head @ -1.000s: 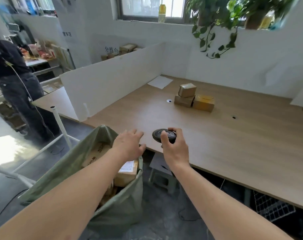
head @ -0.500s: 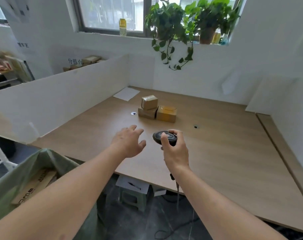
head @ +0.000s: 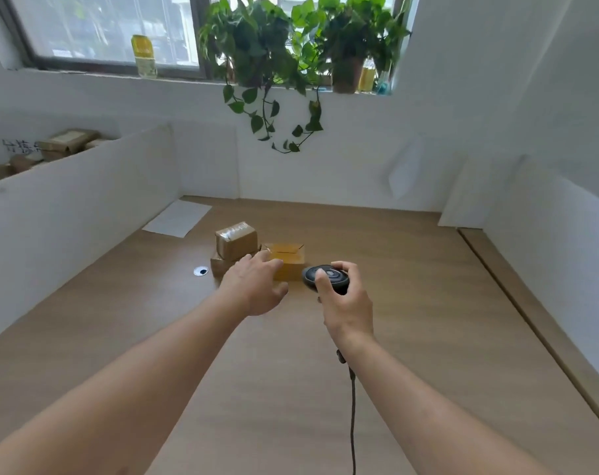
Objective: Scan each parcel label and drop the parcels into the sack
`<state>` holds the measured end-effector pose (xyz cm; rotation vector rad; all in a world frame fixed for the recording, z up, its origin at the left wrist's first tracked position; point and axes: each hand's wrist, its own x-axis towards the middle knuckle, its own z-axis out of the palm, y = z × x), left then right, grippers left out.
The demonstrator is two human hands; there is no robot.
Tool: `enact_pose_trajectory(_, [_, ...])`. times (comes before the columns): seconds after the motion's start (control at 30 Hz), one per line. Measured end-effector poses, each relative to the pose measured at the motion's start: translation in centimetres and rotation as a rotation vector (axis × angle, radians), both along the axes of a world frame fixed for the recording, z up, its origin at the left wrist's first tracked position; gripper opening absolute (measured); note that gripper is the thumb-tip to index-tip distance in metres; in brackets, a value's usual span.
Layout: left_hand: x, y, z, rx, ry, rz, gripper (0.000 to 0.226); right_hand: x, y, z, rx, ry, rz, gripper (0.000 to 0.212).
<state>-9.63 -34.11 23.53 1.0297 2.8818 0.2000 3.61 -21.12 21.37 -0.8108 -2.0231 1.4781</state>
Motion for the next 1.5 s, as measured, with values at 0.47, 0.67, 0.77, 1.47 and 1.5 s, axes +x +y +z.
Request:
enact_pose_trajectory(0.47, [-21.6, 9.1, -6.6, -0.118, -0.165, -0.127, 0.062, -20.0, 7.7, -4.4, -0.042, -0.152, -0.152, 0.038])
enact_pose_trajectory(0.67, [-28.1, 12.9, -12.3, -0.172, -0.248, -0.092, 0.067, -26.5, 12.2, -9.7, -0.113, -0.216, -0.116, 0.022])
enact_pose_trajectory(0.77, [-31.0, 14.9, -15.8, -0.190, -0.292, -0.072, 0.071, -28.9, 13.9, -13.2, -0.149, -0.238, -0.114, 0.021])
enact_pose_trajectory(1.47, [-36.4, 20.9, -24.9, -0.350, -0.296, -0.125, 0.118, -31.3, 16.5, -22.1, -0.255, -0.290, -0.237, 0.023])
enact_pose_trajectory(1.5, [-35.6, 20.8, -24.8, -0.332, -0.298, -0.107, 0.117, -30.8, 16.4, -21.8, -0.246, -0.295, -0.239, 0.023])
